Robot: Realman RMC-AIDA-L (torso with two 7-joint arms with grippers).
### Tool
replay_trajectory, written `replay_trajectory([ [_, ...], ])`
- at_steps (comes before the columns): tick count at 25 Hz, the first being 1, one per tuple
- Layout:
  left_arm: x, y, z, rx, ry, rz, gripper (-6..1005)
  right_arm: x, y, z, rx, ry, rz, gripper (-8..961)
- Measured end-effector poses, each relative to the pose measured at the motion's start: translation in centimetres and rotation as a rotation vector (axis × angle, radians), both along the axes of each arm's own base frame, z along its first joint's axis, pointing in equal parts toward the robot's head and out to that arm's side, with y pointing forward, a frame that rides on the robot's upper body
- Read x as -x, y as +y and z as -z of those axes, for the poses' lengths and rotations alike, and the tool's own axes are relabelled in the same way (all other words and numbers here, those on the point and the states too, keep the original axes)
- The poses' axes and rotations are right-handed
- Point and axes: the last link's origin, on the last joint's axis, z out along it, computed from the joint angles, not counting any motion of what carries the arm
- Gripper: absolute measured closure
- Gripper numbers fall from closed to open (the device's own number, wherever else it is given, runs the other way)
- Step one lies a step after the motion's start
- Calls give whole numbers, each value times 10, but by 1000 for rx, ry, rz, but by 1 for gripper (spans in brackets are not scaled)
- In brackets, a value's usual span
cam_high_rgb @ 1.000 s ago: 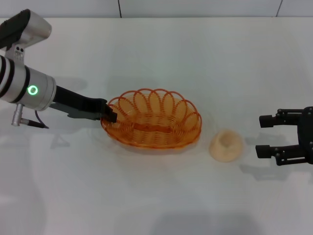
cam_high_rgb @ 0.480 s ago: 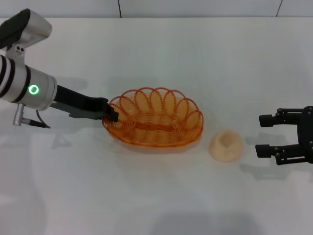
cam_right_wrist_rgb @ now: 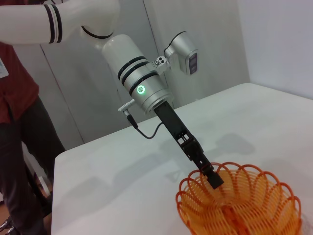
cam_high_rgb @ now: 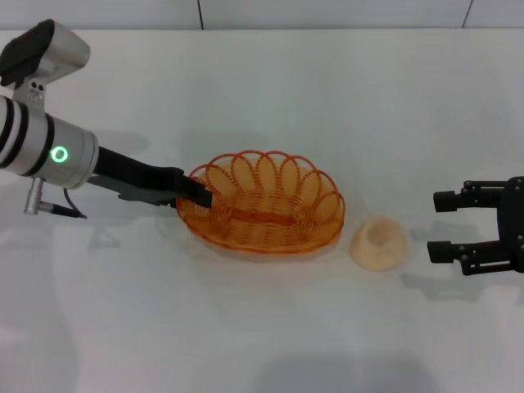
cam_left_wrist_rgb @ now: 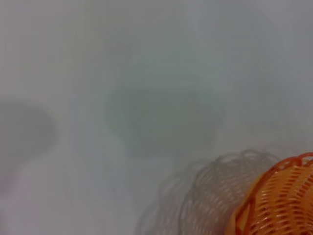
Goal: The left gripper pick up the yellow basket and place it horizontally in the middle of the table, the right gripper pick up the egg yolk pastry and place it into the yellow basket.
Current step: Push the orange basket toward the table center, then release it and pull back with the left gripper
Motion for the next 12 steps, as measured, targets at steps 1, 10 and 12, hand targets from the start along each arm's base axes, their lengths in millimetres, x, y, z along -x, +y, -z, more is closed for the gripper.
replay_trajectory([
  [1, 0, 0, 0, -2, 0, 2, 731, 0, 0, 0, 0, 0, 0, 193],
  [10, 0, 5, -5, -47, -20, 50, 196, 0, 0, 0, 0, 1, 0, 194],
  [12, -1, 7, -9, -66, -25, 69, 181, 0, 0, 0, 1, 1, 0, 194],
])
